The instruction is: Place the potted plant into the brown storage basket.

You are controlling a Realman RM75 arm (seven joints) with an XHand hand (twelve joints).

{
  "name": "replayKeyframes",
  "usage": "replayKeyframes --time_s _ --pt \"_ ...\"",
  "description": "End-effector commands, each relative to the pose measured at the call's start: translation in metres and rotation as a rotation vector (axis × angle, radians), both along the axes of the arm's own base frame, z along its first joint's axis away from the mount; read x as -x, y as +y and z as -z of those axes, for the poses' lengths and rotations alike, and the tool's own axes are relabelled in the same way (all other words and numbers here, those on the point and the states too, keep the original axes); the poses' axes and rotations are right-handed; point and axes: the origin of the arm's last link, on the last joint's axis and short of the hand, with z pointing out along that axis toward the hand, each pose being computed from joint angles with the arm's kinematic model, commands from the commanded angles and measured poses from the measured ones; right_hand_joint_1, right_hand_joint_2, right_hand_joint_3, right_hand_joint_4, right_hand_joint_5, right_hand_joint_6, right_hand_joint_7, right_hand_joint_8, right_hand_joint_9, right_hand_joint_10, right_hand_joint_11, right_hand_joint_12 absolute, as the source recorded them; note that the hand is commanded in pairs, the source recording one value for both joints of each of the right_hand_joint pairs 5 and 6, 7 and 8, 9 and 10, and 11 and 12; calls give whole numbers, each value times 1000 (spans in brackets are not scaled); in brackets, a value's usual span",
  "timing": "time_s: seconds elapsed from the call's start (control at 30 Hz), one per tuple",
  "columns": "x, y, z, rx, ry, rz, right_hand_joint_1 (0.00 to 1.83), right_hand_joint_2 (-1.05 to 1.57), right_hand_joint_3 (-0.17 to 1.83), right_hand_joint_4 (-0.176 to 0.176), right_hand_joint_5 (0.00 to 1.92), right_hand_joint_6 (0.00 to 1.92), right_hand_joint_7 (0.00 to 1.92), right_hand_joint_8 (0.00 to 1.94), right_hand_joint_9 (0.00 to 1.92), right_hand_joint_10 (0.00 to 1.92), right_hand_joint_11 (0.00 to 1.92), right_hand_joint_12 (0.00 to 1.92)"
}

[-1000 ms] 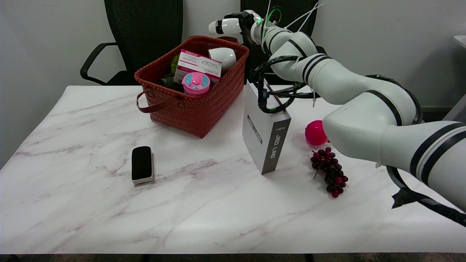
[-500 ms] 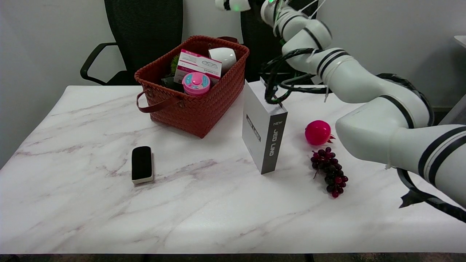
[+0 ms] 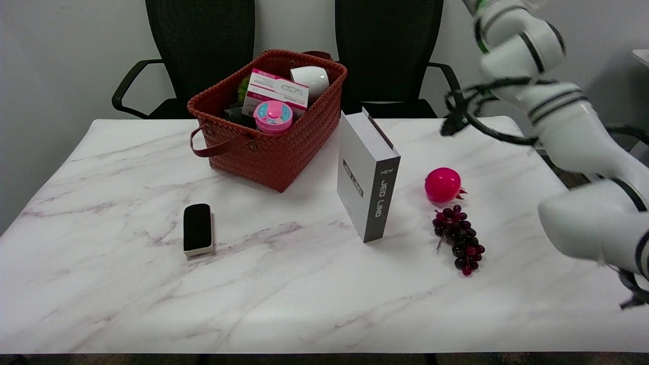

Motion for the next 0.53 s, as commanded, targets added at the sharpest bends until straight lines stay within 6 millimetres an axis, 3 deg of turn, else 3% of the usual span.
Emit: replayKeyframes --time_s 0.03,0.13,0.23,0.37,0.53 --pt "87 280 -139 411 125 107 1149 443 811 0 708 708 995 995 914 914 816 816" --pt "125 308 -142 471 124 162 1139 389 838 0 750 750 963 963 865 865 824 824" --pt "146 325 -141 541 155 201 1134 373 836 0 779 779 951 951 858 858 825 825" --pt "161 340 -143 598 197 253 1134 326 847 0 745 745 968 968 879 879 753 753" --pt "167 341 -151 617 266 298 1140 242 873 0 710 710 949 949 856 856 726 726"
